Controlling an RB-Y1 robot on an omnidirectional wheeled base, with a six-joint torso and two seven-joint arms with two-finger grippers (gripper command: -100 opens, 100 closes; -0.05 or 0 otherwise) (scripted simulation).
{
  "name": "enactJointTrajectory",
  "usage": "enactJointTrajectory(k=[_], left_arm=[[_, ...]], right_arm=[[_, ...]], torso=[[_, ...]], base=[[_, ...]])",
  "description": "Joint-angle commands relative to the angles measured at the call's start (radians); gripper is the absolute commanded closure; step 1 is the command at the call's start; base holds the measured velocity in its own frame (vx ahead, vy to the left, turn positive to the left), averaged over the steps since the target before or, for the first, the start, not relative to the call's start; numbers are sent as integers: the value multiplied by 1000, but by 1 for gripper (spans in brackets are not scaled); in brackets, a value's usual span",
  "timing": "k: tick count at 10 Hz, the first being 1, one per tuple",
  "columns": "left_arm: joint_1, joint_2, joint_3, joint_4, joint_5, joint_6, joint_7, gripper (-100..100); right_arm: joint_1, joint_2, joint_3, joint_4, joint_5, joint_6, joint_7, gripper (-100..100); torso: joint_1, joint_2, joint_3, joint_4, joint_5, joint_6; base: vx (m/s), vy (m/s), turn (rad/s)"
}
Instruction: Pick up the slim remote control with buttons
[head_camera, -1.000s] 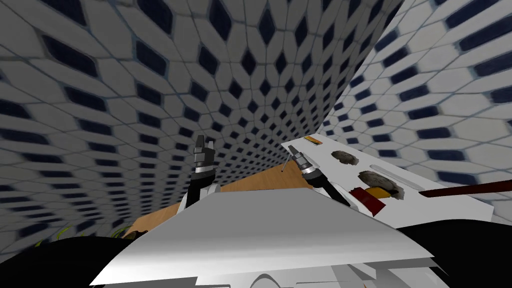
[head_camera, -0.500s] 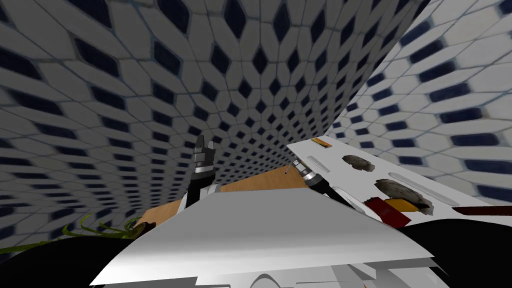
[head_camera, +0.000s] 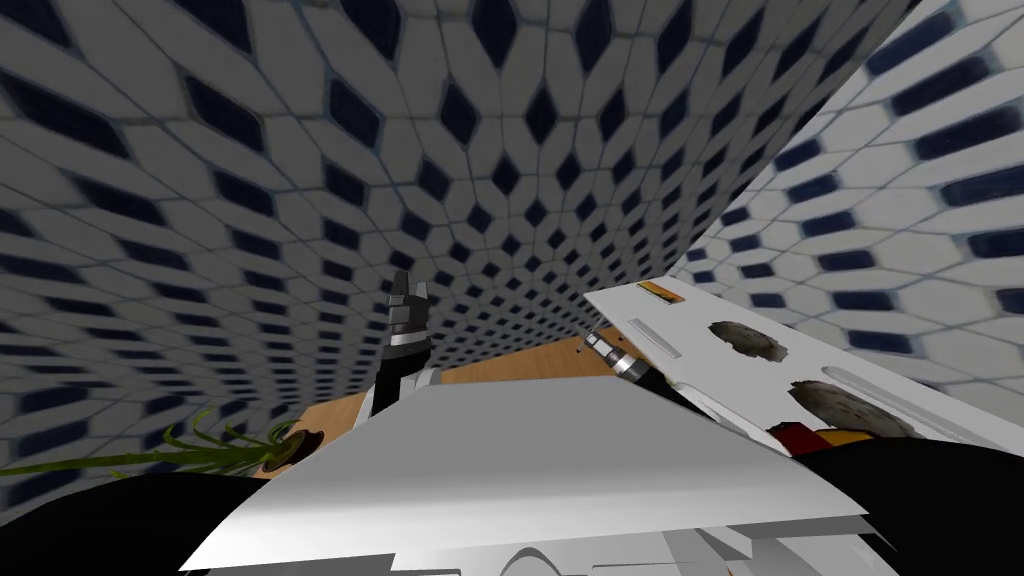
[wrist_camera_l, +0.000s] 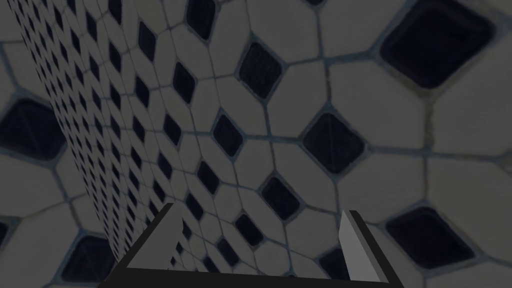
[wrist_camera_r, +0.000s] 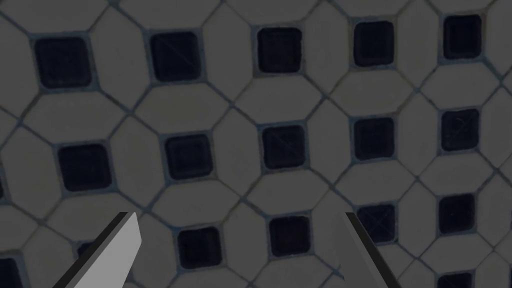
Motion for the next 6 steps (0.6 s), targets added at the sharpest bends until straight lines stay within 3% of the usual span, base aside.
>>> enactJointTrajectory(k=[1,2,3,5,6], left_arm=[[0,0,0,0,0,0,0,0],[0,0,0,0,0,0,0,0],[0,0,0,0,0,0,0,0],[0,0,0,0,0,0,0,0],[0,0,0,0,0,0,0,0]], right_arm=[[34,-50,20,31,4,10,4,-100],[34,-67,20,31,4,10,4,-100],[63,-105,38,61,9,24,6,-100],[63,-123,38,61,9,24,6,-100],[91,-162,56,92,13,38,7,-100]], torso=[[0,0,0,0,0,0],[0,-1,0,0,0,0],[-1,-1,0,0,0,0],[-1,0,0,0,0,0],[-2,1,1,0,0,0]], base=[[59,32,159],[57,18,105],[62,18,175],[37,8,36],[44,9,161]])
